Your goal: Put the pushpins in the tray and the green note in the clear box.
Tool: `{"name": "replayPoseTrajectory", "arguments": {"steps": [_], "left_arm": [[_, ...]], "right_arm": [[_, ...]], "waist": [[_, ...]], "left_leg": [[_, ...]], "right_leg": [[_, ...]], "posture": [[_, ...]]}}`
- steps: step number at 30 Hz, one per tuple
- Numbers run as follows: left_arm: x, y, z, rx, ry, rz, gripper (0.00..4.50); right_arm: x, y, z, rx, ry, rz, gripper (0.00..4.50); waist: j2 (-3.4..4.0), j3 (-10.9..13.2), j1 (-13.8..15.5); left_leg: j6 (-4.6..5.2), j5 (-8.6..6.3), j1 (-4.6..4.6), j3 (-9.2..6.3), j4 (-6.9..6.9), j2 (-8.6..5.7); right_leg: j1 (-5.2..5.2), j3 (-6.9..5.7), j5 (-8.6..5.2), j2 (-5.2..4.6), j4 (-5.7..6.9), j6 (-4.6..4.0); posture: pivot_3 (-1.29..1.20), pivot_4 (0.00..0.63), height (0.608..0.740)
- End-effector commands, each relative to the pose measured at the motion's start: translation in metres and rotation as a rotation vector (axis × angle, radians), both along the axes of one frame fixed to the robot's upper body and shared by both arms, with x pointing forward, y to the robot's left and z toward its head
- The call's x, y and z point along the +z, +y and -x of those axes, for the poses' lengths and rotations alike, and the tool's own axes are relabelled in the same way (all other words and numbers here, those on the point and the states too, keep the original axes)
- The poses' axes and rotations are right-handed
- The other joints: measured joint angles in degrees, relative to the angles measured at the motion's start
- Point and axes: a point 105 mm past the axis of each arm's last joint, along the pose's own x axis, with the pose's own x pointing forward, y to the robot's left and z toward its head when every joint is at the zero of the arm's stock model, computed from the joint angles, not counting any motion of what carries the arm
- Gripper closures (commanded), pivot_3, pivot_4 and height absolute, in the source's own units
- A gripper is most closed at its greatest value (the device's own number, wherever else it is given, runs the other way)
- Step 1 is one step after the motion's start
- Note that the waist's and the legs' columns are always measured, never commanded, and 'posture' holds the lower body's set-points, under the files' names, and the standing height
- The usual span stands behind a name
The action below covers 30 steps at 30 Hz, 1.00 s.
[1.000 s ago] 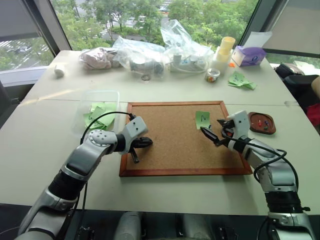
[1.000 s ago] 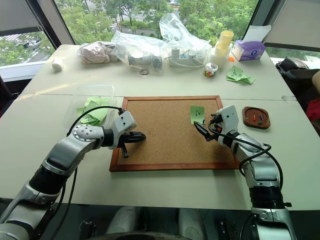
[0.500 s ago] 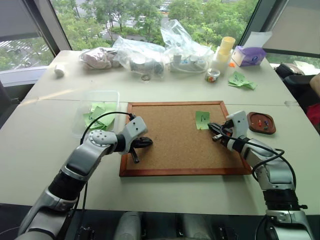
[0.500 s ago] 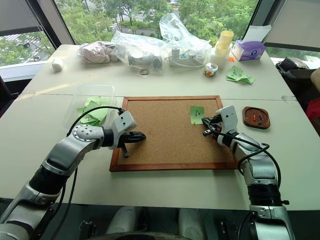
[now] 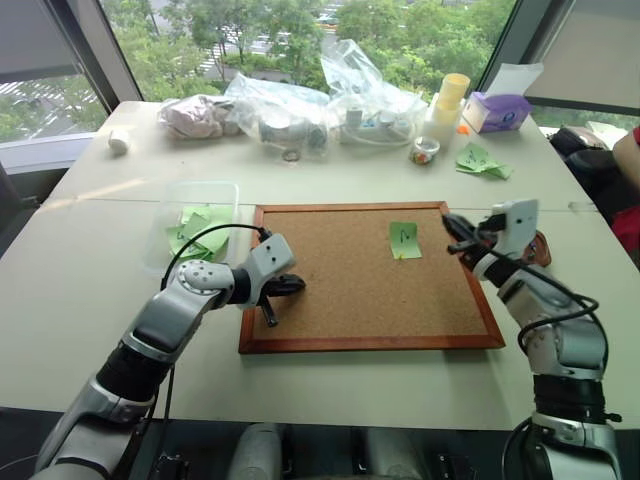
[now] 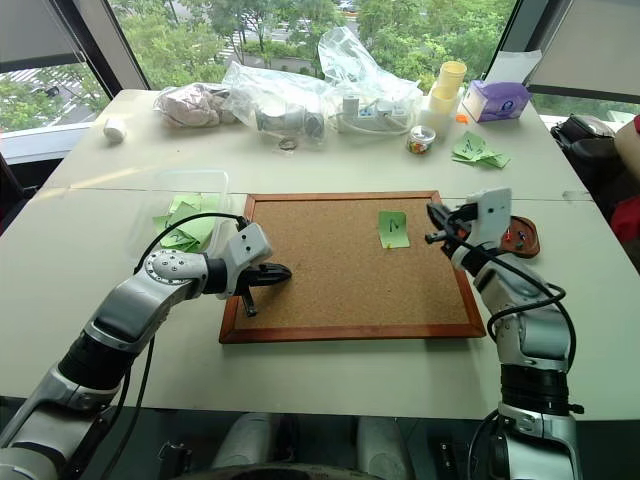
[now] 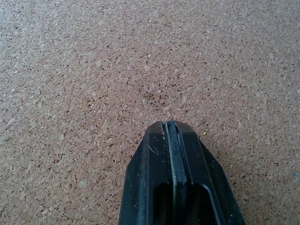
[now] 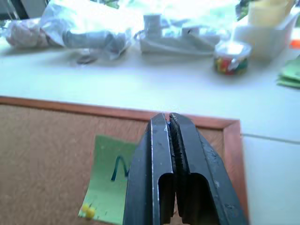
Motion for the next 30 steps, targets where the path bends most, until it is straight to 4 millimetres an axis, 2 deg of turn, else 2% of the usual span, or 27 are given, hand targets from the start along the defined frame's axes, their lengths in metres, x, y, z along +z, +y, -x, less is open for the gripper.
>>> {"name": "replayPoseTrajectory", "arguments": {"steps": [1, 4, 6, 8, 11, 17, 20, 27, 30], "left_arm": [[-0.021, 0.002, 0.008, -0.007, 0.080, -0.046, 4.50], [-0.021, 0.001, 0.008, -0.010, 0.079, -0.046, 4.50], [-0.020, 0.000, 0.008, -0.013, 0.078, -0.044, 4.50], [-0.020, -0.001, 0.008, -0.015, 0.077, -0.041, 4.50], [-0.020, -0.002, 0.008, -0.016, 0.076, -0.040, 4.50], [-0.018, -0.002, 0.008, -0.014, 0.074, -0.037, 4.50], [-0.018, -0.002, 0.009, -0.012, 0.073, -0.037, 4.50], [-0.017, -0.002, 0.009, -0.013, 0.071, -0.036, 4.50], [-0.017, -0.003, 0.009, -0.015, 0.071, -0.036, 4.50]], "right_arm": [[0.013, -0.009, 0.003, -0.030, -0.034, -0.018, 4.47], [0.014, -0.026, 0.001, -0.113, -0.034, -0.013, 4.47], [0.000, -0.065, -0.008, -0.326, 0.044, 0.085, 4.47], [-0.012, -0.087, -0.011, -0.435, 0.105, 0.143, 4.47], [-0.026, -0.094, -0.014, -0.455, 0.155, 0.189, 4.47], [-0.035, -0.109, -0.017, -0.517, 0.183, 0.189, 4.47], [-0.039, -0.114, -0.017, -0.534, 0.198, 0.204, 3.62], [-0.039, -0.118, -0.016, -0.569, 0.197, 0.184, 0.04], [-0.034, -0.122, -0.014, -0.593, 0.172, 0.177, 0.04]], "waist": [[0.00, 0.0, 0.0], [0.02, 0.0, 0.0], [0.02, 0.0, 0.0], [0.02, 0.0, 0.1], [0.06, 0.0, 0.0], [0.16, -0.1, -0.1], [0.16, -0.1, 0.0], [0.16, -0.1, -0.1], [0.16, -0.1, -0.1]], "left_leg": [[0.00, 0.00, 0.00, 0.00, 0.00, -0.01], [0.01, 0.00, 0.00, 0.01, 0.00, -0.02], [0.00, 0.00, 0.00, 0.01, 0.00, -0.02], [0.01, 0.00, 0.00, 0.03, 0.01, -0.08], [0.01, 0.00, 0.00, 0.03, -0.01, -0.05], [-0.01, 0.01, 0.00, 0.05, 0.00, -0.04], [-0.01, 0.01, 0.00, 0.04, 0.00, -0.04], [-0.01, 0.01, 0.00, 0.04, 0.00, -0.03], [-0.01, 0.01, 0.00, 0.04, 0.00, -0.04]], "right_leg": [[0.00, 0.00, 0.00, -0.01, 0.00, 0.00], [0.00, 0.01, 0.00, -0.01, 0.00, 0.00], [0.00, 0.01, 0.00, -0.01, 0.00, 0.00], [0.00, 0.01, 0.00, -0.06, -0.01, 0.00], [0.00, 0.02, -0.01, -0.02, -0.02, -0.01], [0.00, 0.05, 0.00, 0.00, -0.02, 0.00], [0.00, 0.04, 0.00, 0.01, -0.02, 0.00], [0.00, 0.04, 0.00, 0.00, -0.02, 0.00], [0.00, 0.05, 0.00, 0.00, -0.02, 0.00]], "posture": [[0.00, 0.150, 0.738], [0.00, 0.150, 0.738], [0.00, 0.150, 0.738], [0.00, 0.150, 0.738], [0.00, 0.150, 0.738], [0.00, 0.150, 0.738], [0.00, 0.150, 0.738], [0.00, 0.150, 0.738], [0.00, 0.150, 0.738]]}}
